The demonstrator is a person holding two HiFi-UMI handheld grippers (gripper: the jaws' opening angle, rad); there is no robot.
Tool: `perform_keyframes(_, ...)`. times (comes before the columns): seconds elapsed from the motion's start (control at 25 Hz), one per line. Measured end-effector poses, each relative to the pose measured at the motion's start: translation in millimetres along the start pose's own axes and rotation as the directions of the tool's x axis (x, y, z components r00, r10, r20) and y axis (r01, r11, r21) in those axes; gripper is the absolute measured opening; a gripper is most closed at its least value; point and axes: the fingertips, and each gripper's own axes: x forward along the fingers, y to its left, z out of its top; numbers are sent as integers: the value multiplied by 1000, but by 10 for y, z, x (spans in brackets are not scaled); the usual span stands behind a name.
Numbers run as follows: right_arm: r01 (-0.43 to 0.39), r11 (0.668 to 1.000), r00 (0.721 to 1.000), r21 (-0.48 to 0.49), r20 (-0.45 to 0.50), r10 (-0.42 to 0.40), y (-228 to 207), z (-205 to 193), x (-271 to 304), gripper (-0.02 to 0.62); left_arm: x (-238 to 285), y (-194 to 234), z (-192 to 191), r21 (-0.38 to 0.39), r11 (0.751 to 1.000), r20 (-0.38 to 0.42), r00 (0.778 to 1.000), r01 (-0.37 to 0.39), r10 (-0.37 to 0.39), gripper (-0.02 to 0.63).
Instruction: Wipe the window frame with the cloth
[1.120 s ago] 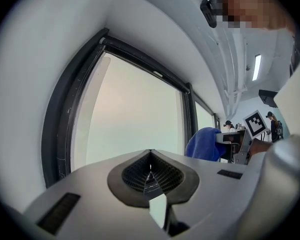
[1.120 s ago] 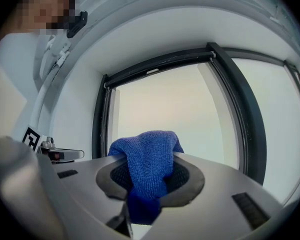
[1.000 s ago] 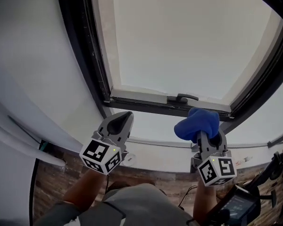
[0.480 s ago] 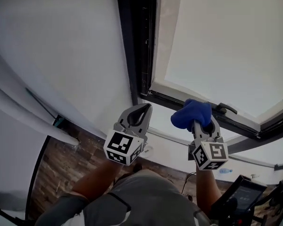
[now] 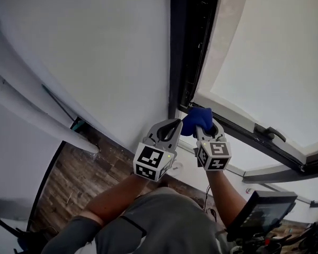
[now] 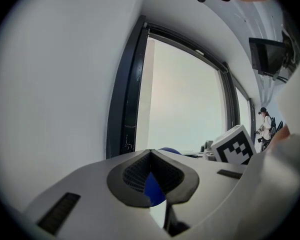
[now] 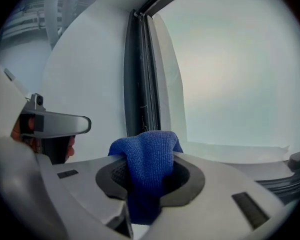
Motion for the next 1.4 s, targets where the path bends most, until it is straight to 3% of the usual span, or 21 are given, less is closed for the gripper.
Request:
perform_keyframes(0.28,-41,999,997,-13,-70,40,140,-372,550,120,71,120,-253,2,1000,-50,998,-23,24,8)
perform_keyframes(0.52,-34,999,996,-4,-78,34,54,-488,656,120,188,72,-360,7,1000,-75,997,-8,9,8)
perform_keyframes(1.4,168,985,982,34,-89,-164,-1338,-649,-636,120,998,-1146,-468,-13,987,-131,978,159,-160,8)
